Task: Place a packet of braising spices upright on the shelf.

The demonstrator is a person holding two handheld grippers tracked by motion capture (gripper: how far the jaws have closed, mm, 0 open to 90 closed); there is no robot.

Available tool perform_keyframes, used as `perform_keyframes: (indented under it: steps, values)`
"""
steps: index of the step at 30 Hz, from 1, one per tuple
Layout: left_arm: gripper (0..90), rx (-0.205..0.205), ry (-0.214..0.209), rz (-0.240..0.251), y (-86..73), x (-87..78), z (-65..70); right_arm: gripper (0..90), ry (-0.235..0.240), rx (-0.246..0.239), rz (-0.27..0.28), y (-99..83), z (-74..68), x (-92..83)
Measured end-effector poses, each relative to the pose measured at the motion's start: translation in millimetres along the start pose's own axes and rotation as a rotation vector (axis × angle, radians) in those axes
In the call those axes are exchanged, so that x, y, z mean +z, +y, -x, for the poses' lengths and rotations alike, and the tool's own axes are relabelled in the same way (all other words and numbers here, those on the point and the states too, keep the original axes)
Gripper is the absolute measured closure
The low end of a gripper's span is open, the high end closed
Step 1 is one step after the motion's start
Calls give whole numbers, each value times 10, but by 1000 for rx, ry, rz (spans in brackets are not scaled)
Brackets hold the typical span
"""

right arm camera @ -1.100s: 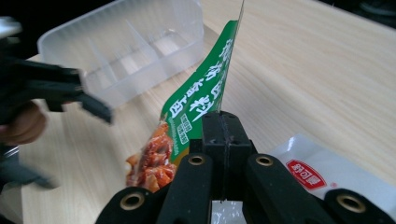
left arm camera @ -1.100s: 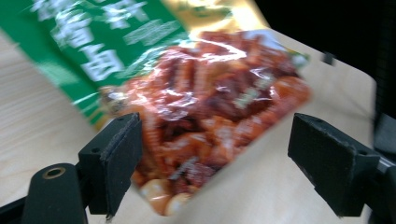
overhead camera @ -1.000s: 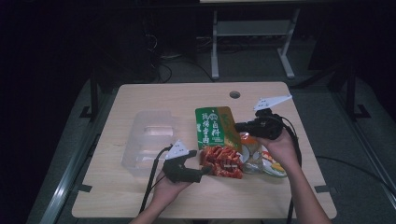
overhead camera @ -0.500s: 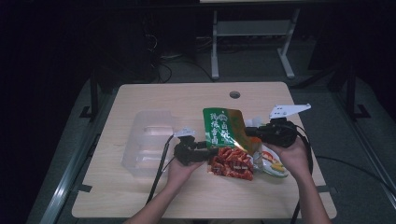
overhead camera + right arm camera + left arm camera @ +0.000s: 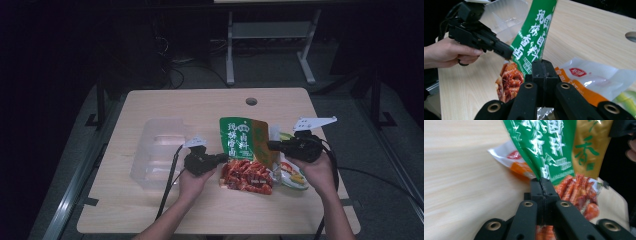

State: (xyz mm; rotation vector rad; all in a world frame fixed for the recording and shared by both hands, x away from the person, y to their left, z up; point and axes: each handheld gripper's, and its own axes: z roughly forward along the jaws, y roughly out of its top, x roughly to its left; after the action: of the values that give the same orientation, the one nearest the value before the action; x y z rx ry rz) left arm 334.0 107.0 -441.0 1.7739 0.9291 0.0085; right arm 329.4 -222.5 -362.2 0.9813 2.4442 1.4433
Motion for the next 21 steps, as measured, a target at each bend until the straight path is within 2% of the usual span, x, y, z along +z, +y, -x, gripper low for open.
perform_keyframes:
  steps: [3,4,8,10,14,21]
  values:
    - [900,4,2,-3,-17,-14,5,900,8,10,-12,-43,16,7]
    - [900,28,17,-10,-36,-16,23,899,11,12,-15,-56,24,19]
    - [900,13,22,2,-69,-26,20,894,24,36,-19,-101,61,66]
    - [900,15,21,6,-74,-40,20,860,30,57,-27,-138,96,87]
    - [900,46,24,1,-74,-57,51,808,56,84,-42,-195,135,164]
    - [900,58,27,0,-104,-86,79,768,93,116,-64,-201,94,341]
